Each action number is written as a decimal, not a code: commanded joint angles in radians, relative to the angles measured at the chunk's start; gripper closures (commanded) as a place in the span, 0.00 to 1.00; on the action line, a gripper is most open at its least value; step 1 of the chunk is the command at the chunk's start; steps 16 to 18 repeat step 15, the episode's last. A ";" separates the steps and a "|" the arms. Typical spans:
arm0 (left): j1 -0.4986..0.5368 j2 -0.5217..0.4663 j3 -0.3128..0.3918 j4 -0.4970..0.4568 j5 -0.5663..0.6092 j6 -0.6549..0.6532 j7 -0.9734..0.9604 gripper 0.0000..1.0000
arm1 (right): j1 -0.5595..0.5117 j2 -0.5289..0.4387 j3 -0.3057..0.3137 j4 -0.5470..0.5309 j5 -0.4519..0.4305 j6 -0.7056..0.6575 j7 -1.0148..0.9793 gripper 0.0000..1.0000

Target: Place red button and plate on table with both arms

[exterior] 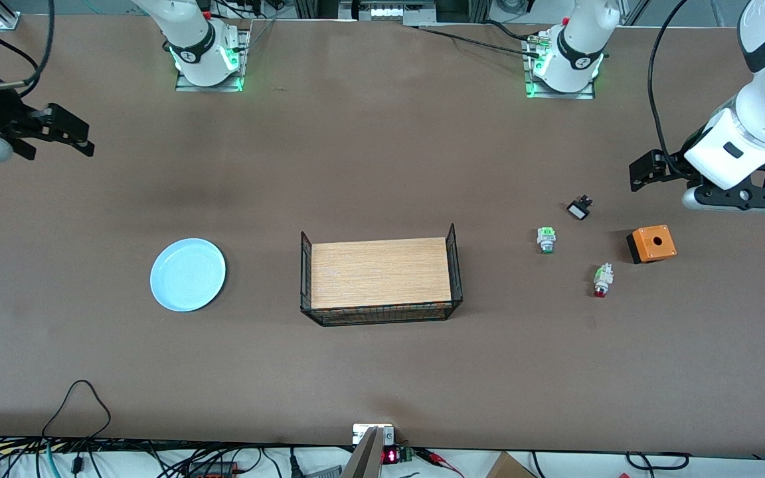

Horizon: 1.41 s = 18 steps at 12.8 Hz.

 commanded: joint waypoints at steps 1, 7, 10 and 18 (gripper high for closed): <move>-0.003 0.009 0.006 0.023 -0.025 -0.019 0.011 0.00 | -0.044 0.024 0.057 0.034 -0.027 -0.038 0.029 0.00; -0.003 0.009 0.006 0.023 -0.025 -0.019 0.011 0.00 | -0.036 0.032 0.080 0.087 -0.120 -0.086 0.059 0.00; -0.003 0.009 0.006 0.023 -0.025 -0.019 0.013 0.00 | -0.036 0.040 0.082 0.123 -0.114 -0.084 0.106 0.00; -0.003 0.009 0.007 0.023 -0.025 -0.019 0.011 0.00 | -0.071 0.047 0.070 0.123 0.022 -0.074 0.097 0.00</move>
